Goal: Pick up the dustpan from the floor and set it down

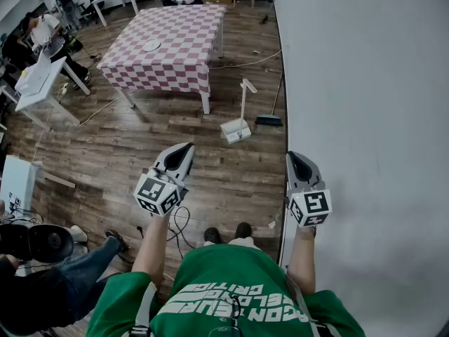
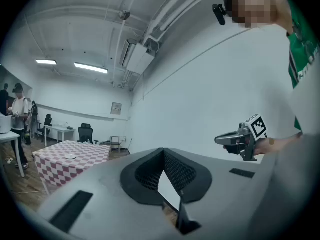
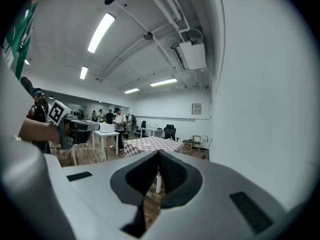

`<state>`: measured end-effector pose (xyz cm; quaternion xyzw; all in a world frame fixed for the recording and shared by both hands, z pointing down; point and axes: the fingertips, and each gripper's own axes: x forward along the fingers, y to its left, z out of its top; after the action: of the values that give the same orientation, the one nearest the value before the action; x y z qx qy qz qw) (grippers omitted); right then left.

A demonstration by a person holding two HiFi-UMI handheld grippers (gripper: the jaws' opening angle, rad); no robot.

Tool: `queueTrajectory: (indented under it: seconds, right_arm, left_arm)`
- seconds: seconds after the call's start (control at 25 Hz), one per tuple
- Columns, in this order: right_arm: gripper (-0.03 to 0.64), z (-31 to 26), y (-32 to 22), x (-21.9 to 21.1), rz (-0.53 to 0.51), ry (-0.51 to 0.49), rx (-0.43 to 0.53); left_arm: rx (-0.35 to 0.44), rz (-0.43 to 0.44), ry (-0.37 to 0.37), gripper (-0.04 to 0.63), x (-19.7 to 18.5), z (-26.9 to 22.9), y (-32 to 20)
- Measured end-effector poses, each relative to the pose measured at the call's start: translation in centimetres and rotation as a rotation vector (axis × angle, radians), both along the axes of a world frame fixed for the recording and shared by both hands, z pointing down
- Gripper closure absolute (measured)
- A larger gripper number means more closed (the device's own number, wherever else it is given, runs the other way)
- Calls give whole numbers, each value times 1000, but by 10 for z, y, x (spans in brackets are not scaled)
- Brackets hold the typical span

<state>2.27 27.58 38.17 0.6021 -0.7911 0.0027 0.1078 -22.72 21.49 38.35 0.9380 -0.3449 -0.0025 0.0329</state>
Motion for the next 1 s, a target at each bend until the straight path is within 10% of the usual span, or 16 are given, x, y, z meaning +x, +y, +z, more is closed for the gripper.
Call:
queueTrajectory:
  seconds: [1.0]
  right_arm:
    - [609, 25, -48, 102, -33, -121, -33]
  left_arm:
    - [-32, -79, -17, 592, 105, 20, -30]
